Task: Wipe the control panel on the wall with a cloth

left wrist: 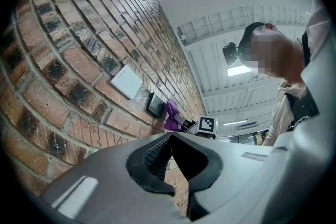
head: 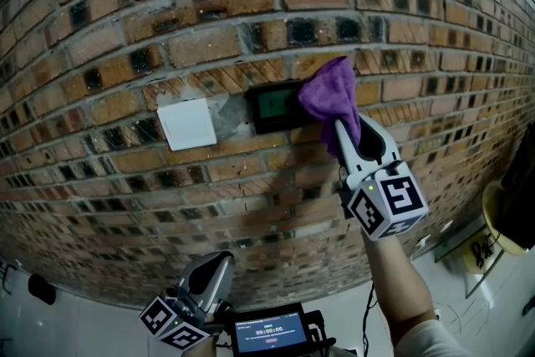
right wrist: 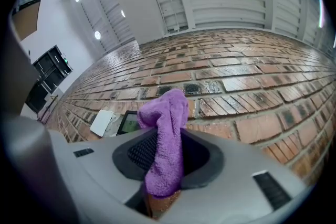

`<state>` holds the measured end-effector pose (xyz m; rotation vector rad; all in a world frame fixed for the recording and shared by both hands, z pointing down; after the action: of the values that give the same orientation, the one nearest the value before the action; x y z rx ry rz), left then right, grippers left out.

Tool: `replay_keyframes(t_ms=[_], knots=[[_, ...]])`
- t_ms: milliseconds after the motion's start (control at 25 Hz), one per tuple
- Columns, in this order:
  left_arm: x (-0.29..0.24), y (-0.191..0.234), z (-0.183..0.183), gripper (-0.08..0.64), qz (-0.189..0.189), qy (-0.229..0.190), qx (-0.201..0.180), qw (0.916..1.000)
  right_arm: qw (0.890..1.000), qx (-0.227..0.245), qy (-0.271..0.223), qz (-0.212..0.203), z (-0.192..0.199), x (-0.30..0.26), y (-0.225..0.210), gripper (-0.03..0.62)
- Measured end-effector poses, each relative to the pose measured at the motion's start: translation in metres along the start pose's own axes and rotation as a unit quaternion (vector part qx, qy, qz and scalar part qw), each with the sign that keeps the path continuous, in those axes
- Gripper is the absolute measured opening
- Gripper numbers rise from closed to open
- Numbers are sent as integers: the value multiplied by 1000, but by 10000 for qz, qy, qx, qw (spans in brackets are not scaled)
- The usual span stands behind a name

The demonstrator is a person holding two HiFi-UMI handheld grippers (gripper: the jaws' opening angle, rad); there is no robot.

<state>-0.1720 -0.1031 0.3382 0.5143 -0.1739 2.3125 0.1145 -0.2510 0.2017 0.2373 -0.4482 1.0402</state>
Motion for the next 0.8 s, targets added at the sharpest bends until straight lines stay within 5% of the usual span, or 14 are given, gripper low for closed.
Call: replay_keyframes(t_ms=[800], knots=[[0,-1,2,-14,25,17,33,10000,9963,209,-144,-820,-11,38,56,123]])
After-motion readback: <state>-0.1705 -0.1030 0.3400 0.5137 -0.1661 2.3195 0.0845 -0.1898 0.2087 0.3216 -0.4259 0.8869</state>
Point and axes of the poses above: the fingertips, and each gripper's own axes: x backward along the fingers, y to its left, z out of its underside, the point moved 8 cm from there along x, backward along the fingers, and after that the axes turned 10 degrees about -x, right-handed, at the moved point
